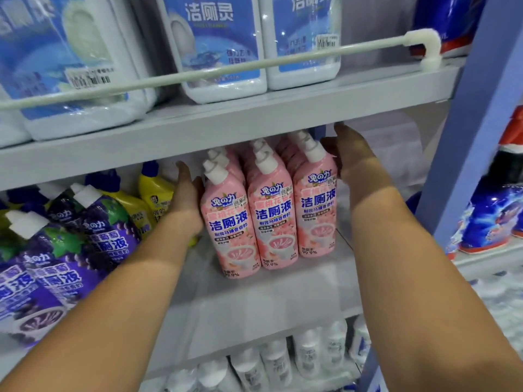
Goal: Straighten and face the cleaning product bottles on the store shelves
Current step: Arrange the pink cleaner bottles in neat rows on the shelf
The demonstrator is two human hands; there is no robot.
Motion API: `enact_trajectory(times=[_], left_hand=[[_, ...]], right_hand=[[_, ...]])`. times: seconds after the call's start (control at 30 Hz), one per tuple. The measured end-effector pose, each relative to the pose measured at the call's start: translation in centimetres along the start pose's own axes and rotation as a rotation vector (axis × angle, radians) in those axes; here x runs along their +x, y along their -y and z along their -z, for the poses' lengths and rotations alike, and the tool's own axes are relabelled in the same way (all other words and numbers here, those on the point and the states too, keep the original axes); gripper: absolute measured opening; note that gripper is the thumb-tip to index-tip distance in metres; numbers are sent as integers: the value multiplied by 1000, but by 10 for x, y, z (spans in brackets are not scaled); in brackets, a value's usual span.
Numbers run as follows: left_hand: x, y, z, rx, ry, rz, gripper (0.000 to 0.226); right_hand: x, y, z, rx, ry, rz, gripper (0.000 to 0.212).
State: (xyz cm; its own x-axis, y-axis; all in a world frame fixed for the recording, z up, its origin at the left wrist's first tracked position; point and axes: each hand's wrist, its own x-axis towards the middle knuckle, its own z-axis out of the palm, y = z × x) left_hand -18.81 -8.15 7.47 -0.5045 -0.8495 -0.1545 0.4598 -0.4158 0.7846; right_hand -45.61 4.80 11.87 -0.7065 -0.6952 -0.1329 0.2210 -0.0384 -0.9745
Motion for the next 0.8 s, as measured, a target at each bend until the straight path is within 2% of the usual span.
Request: enact_trajectory(times=[0.1, 0.3, 0.57, 0.7, 0.8], left_hand=[[-2, 2, -3, 1, -7, 27, 68], [-3, 6, -5, -55, -12, 30, 62], [6, 5, 1, -131, -8, 52, 79], [8, 7, 3, -29, -59, 27, 83], [-12, 23, 11, 57, -82, -61, 78]], right_hand=[[0, -14, -1, 69, 94, -32, 66], [-17, -14, 0, 194, 220, -65, 63], [-25, -11, -2, 239, 254, -108, 65], [-26, -15, 0, 271, 227, -97, 76], [-32, -45, 8, 237, 126, -9, 77]])
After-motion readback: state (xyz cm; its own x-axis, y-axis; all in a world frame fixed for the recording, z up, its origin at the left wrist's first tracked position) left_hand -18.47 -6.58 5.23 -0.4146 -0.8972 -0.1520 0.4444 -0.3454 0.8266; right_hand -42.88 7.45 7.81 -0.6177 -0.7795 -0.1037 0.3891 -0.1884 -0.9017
